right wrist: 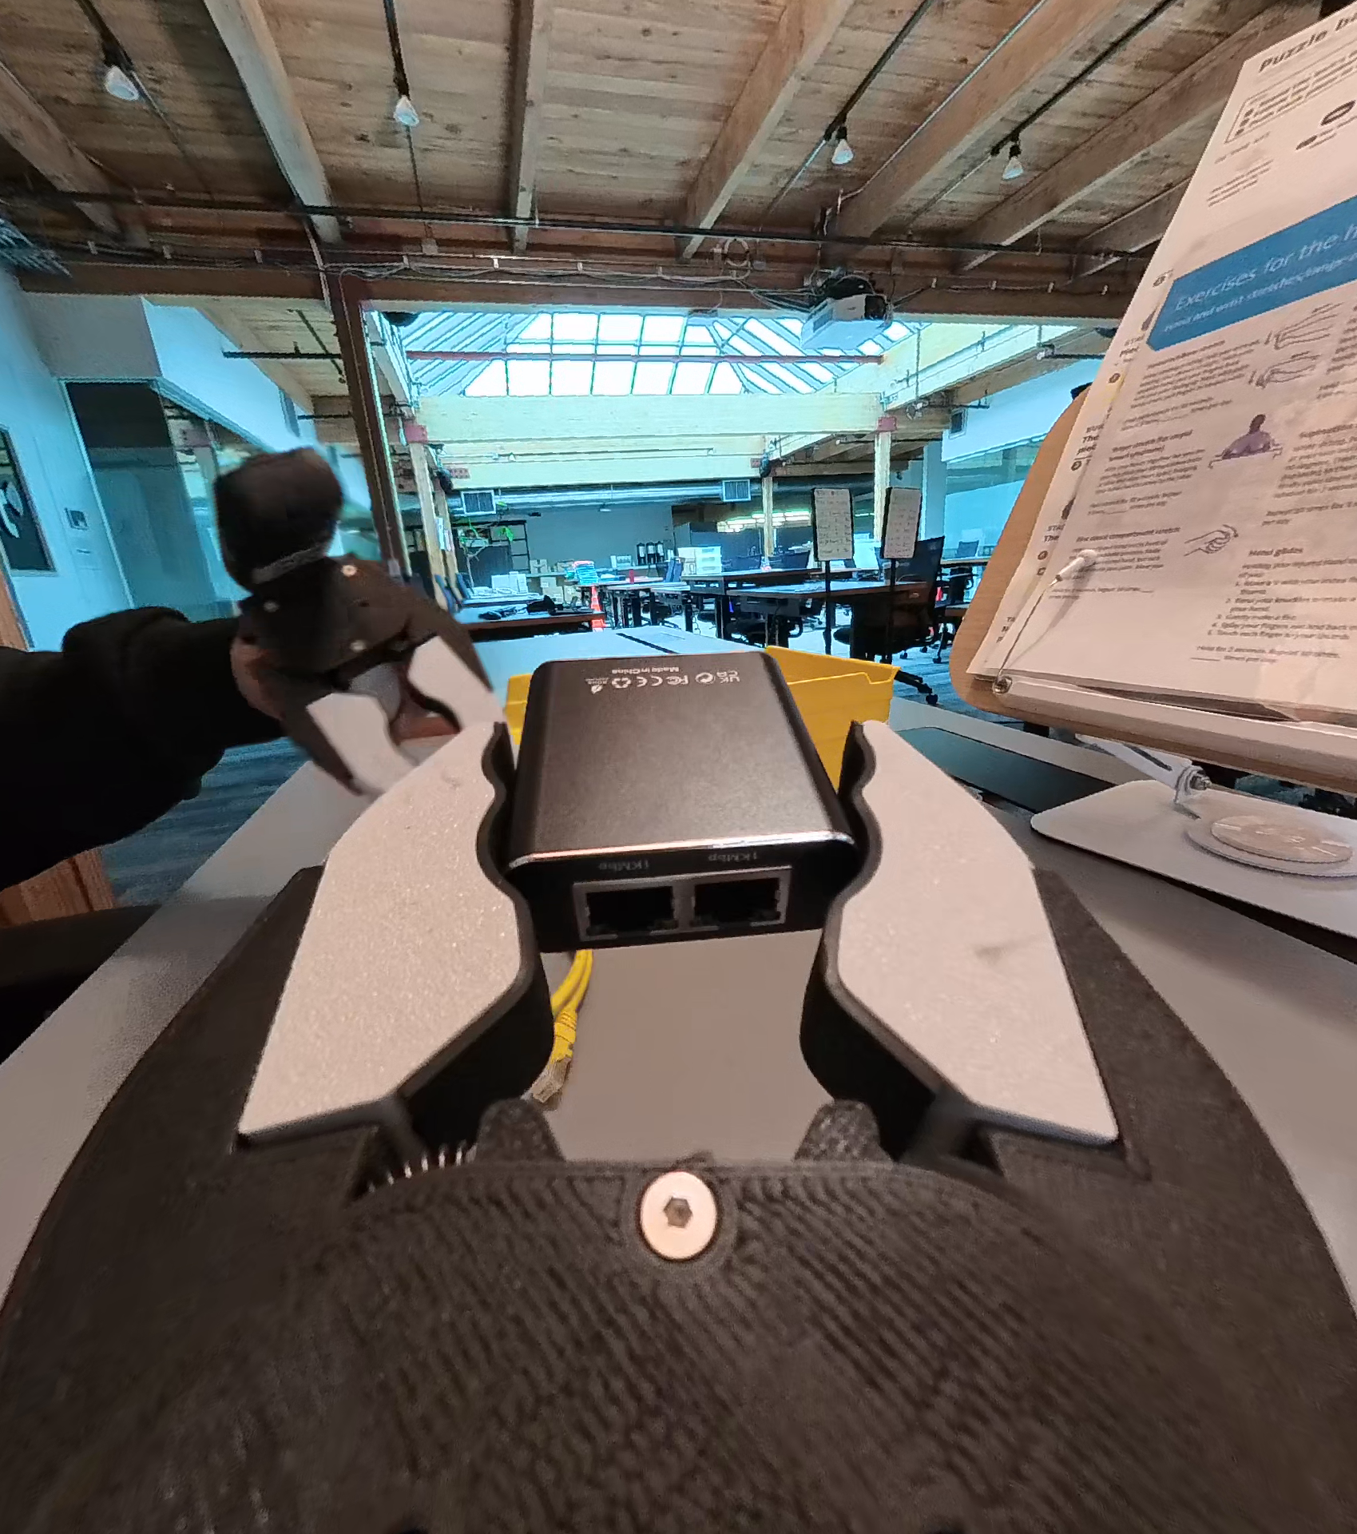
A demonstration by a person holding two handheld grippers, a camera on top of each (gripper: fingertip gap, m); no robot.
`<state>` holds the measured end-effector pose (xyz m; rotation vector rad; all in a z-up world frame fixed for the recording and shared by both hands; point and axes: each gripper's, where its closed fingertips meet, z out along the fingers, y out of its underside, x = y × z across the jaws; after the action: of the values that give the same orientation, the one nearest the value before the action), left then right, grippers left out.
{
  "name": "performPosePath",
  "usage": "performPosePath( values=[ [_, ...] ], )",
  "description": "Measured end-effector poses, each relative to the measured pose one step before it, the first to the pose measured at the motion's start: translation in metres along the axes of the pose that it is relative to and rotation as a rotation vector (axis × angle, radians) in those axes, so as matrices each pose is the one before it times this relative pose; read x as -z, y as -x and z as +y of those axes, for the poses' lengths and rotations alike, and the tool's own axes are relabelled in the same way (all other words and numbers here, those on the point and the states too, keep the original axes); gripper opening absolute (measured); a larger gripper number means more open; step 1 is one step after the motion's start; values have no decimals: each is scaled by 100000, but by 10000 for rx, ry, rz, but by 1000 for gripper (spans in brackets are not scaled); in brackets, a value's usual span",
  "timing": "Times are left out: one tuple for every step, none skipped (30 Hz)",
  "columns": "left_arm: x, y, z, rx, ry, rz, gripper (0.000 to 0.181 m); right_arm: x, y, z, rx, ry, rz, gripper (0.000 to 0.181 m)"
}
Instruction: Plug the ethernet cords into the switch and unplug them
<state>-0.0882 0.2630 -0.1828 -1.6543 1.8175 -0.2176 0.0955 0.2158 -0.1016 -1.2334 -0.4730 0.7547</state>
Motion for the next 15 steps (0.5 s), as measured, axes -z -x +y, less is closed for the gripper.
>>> performPosePath(
  values=[
    [-171,-1557,-823,-737,-394,519,31,5,-74,83,-12,23,28,75],
    [-381,-1719,-584,-619,-239,701,32,-6,-44,131,-4,39,8,75],
    [-551,-1667,-430,-425,-165,761,32,-4,-45,152,8,53,18,75],
    [-706,-1029,-309,-135,-103,434,32,-4,-41,124,8,55,13,75],
    [-764,-135,-84,60,28,-42,32,-5,-37,100,13,52,24,75],
    [-719,138,146,52,144,-121,32,-11,14,30,21,31,0,75],
    [-668,196,189,-82,140,-72,32,-14,41,2,17,4,-19,75],
    [-534,599,6,-222,24,-281,32,-17,44,3,7,12,-21,75],
    [-348,1016,-271,-388,-131,-536,32,-16,-19,28,18,16,15,75],
    [-199,1001,-420,-461,-229,-465,31,-14,-2,85,16,41,-4,75],
    [-168,1075,-479,-316,-234,-419,28,-14,-5,96,0,49,-9,75],
    [-234,1223,-357,-116,-123,-439,29,-17,-55,87,11,29,27,75],
    [-348,807,-264,16,-60,-137,30,3,-41,82,13,29,11,75],
    [-365,-169,-210,133,-27,472,31,4,-44,91,0,43,5,75],
    [-221,-1130,-262,234,14,1021,32,33,-80,60,11,26,38,75]
  ],
)
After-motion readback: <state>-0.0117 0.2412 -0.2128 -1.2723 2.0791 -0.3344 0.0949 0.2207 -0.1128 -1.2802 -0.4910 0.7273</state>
